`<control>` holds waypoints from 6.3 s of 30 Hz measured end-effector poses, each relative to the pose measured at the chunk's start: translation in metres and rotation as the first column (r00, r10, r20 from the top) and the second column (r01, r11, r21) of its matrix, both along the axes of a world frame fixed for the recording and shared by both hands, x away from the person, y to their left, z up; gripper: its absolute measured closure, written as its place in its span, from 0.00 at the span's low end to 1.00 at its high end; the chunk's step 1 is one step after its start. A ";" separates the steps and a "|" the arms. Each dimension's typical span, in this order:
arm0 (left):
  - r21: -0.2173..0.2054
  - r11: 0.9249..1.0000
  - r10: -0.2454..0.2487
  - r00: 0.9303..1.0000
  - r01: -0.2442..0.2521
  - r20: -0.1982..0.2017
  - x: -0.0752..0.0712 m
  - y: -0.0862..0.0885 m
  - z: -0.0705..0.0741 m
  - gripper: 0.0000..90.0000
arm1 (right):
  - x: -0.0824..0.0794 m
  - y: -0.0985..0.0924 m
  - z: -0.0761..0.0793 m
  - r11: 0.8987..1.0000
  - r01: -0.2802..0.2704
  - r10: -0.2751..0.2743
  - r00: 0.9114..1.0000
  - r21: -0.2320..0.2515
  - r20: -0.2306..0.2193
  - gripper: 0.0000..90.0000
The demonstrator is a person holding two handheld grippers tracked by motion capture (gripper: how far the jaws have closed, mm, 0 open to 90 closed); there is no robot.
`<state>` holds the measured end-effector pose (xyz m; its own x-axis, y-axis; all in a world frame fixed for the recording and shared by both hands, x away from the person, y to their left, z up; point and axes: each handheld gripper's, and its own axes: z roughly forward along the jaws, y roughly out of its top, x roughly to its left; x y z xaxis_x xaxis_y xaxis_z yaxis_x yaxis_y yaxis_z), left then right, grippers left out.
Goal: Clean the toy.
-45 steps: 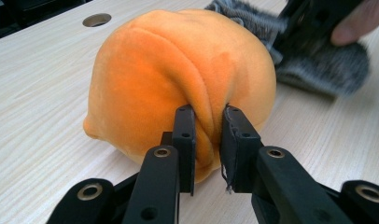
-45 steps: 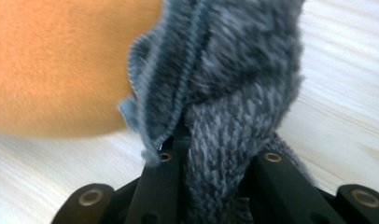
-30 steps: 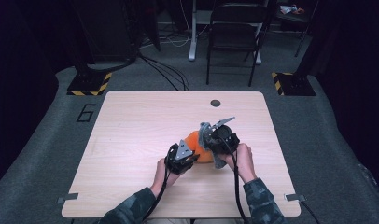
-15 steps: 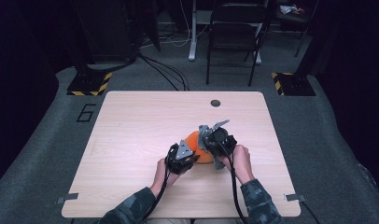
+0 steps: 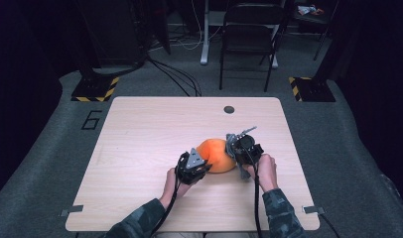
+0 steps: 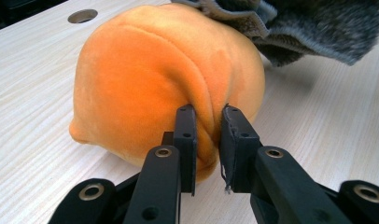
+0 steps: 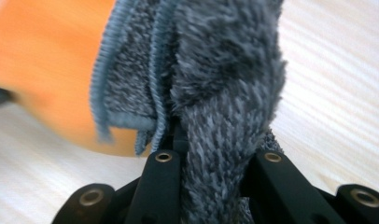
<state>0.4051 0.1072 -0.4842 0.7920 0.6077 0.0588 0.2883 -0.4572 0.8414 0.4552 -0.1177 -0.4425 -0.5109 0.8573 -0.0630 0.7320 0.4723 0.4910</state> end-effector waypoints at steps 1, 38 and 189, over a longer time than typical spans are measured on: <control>-0.004 1.000 0.001 1.000 -0.001 -0.004 0.000 0.000 0.000 0.86 | 0.001 -0.002 -0.004 1.000 0.012 -0.012 1.000 -0.004 -0.004 0.86; 0.080 0.993 0.078 0.990 -0.088 0.122 0.002 -0.003 -0.011 0.76 | -0.001 0.006 -0.001 0.993 0.009 -0.017 0.998 0.122 0.062 0.86; -0.132 0.989 0.056 0.998 -0.060 -0.036 0.004 0.011 0.013 0.90 | -0.026 0.049 0.038 0.980 -0.139 0.120 0.983 0.139 0.136 0.85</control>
<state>0.4095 0.1186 -0.4709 0.7555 0.6533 -0.0500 0.3386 -0.3239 0.8834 0.4289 -0.0688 -0.4046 -0.6145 0.7888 -0.0121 0.5969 0.4749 0.6467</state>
